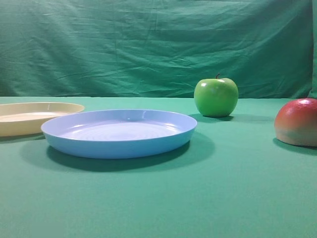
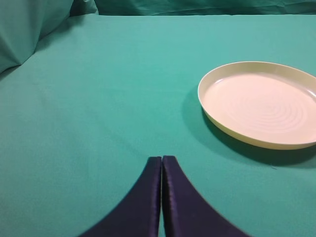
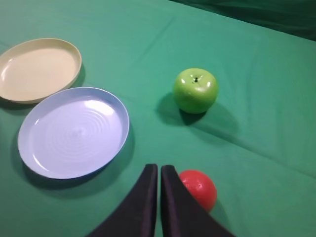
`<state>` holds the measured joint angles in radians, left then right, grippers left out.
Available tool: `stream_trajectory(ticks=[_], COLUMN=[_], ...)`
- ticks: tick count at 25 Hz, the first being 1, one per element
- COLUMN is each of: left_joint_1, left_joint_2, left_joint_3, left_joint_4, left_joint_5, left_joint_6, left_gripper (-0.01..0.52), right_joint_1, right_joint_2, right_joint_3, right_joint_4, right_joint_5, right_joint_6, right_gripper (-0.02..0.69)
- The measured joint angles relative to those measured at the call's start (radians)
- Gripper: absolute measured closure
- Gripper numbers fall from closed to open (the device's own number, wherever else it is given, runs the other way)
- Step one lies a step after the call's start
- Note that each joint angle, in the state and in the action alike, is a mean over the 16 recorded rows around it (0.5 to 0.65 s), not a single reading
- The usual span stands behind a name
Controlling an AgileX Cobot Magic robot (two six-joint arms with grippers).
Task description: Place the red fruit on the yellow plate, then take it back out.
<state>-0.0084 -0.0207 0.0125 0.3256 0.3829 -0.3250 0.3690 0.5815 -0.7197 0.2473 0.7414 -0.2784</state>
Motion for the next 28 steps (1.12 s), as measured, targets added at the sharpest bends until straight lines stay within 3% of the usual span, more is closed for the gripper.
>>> stream_trajectory(ticks=[17, 28], left_joint_1=[0.0, 0.0], left_joint_2=[0.0, 0.0], left_joint_3=[0.0, 0.0], left_joint_4=[0.0, 0.0], left_joint_5=[0.0, 0.0], left_joint_6=[0.0, 0.0], left_gripper=[0.514, 0.514], right_joint_1=[-0.005, -0.116], right_joint_2=[-0.22, -0.333], right_joint_3=[0.003, 0.152], right_joint_4=[-0.095, -0.239], right_joint_5=[0.062, -0.054], right_joint_6=[0.174, 0.28], right_gripper=[0.665, 0.665])
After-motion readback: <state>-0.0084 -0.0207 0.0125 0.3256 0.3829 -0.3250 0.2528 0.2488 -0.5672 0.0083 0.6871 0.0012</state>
